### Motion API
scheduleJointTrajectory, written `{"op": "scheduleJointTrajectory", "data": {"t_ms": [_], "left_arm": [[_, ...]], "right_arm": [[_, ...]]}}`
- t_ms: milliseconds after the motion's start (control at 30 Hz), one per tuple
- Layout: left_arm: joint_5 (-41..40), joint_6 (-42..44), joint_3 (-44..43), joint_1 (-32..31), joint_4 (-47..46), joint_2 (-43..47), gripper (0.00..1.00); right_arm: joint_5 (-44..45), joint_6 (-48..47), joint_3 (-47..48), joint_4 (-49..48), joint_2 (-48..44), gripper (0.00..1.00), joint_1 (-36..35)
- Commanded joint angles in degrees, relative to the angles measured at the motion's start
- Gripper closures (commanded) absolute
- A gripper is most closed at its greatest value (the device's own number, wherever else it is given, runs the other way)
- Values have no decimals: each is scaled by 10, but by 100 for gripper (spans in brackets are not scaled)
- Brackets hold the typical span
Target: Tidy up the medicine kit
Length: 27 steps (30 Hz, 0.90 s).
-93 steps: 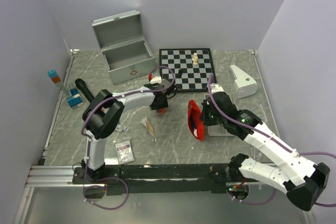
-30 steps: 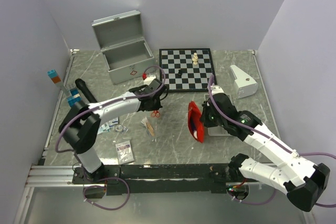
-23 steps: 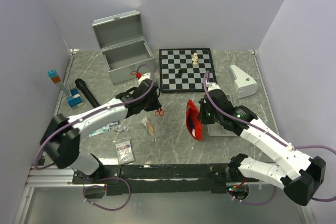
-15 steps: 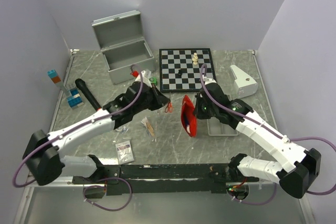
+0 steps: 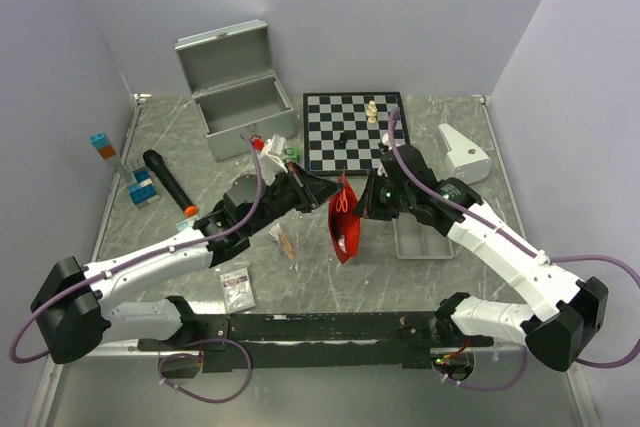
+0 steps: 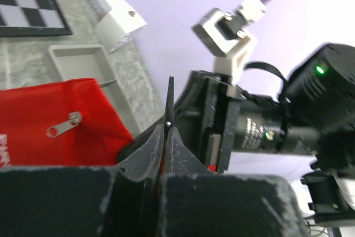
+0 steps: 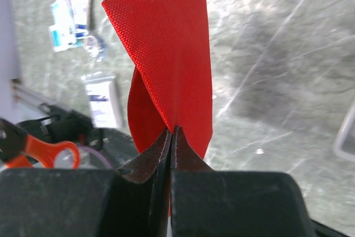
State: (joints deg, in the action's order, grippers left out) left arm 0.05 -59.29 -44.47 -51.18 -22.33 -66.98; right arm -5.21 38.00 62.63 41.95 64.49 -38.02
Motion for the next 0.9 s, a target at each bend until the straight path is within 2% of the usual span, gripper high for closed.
{"op": "scheduleJointTrajectory", "data": {"t_ms": [0, 267, 500, 700, 767, 867], "left_arm": [[12, -9, 28, -8, -125, 4, 99], [7, -9, 50, -27, -150, -13, 99], [1, -1, 68, -40, -113, -15, 99], [-37, -1, 97, -41, -92, 7, 96], [-42, 1, 101, -41, -81, 12, 93], [-53, 5, 99, -42, -58, 15, 75]], "right_arm": [[-77, 46, 6, -28, -18, 100, 23], [-93, 59, 15, -23, -37, 100, 33], [-77, 54, 24, -13, -44, 100, 33], [-69, 51, 25, -12, -49, 100, 33], [-68, 50, 27, -12, -50, 100, 33], [-67, 48, 29, -12, -50, 100, 33]]}}
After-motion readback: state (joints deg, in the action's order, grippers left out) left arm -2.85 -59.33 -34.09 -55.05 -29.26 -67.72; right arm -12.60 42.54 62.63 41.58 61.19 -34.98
